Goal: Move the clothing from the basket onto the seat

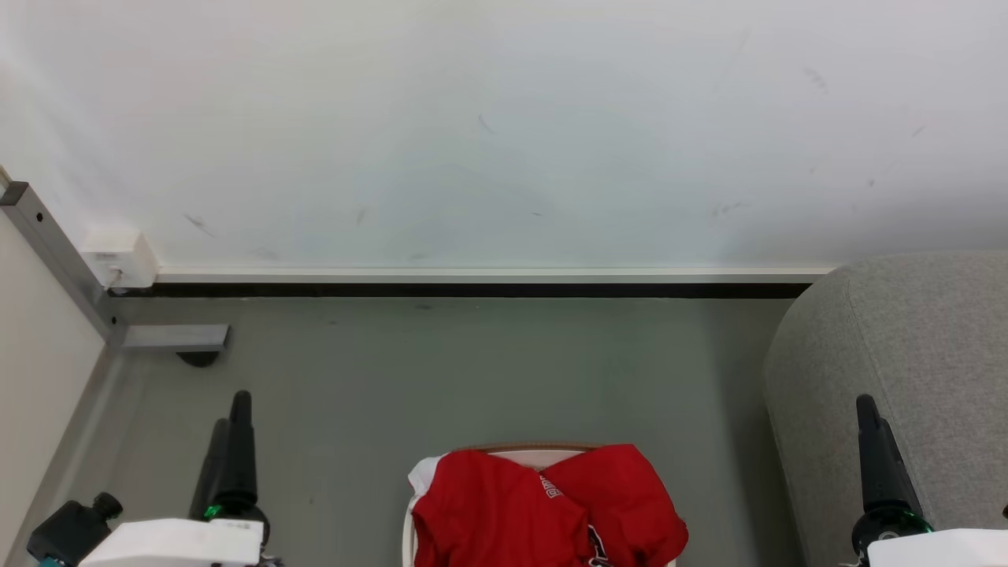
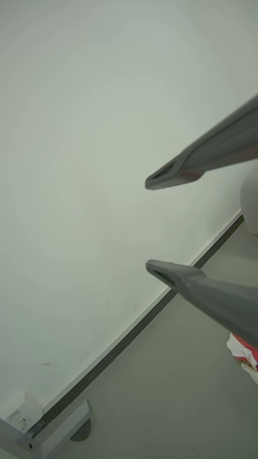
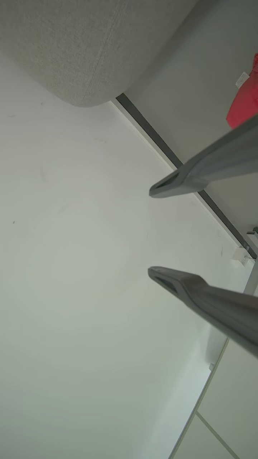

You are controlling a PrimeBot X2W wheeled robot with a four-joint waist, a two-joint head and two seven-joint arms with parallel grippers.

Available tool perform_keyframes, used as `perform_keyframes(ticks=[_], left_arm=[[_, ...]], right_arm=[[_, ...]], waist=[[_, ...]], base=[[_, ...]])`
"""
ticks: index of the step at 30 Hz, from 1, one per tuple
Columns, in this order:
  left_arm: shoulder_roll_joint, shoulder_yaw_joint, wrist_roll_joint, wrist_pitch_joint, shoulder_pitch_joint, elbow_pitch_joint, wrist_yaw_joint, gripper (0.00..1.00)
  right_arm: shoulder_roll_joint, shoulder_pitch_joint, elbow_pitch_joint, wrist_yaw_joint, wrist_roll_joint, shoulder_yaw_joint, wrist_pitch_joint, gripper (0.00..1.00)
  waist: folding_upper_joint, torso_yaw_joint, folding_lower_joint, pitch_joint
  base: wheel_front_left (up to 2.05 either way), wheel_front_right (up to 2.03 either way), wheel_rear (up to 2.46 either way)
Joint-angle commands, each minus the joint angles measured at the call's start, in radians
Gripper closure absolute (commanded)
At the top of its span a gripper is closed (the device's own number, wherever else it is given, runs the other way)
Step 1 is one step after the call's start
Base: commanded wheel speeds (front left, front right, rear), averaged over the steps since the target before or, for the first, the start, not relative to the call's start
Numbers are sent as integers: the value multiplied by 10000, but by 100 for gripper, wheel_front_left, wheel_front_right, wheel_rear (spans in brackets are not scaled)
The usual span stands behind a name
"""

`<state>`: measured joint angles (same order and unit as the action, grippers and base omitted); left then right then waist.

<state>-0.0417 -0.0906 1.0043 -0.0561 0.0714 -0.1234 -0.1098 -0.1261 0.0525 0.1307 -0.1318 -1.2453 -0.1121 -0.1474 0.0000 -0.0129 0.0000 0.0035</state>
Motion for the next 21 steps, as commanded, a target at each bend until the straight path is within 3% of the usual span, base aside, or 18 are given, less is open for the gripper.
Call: perform_keyframes(ticks=[1, 12, 21], left_arm=[[-78, -64, -513, -125, 52, 217, -57, 0], [-89, 133, -2843, -483, -93, 306, -74, 0], [-294, 577, -4673, -736, -195, 205, 308, 0]], right_arm=[[-33, 59, -97, 7, 552, 44, -77, 0], [117, 37, -17, 9, 3596, 239, -274, 0], [208, -12, 433, 10, 5435, 462, -420, 0]], waist=[[0, -4, 0, 5], [0, -43, 0, -24], [0, -75, 0, -57]], base=[[0, 0, 0], [0, 0, 0], [0, 0, 0]])
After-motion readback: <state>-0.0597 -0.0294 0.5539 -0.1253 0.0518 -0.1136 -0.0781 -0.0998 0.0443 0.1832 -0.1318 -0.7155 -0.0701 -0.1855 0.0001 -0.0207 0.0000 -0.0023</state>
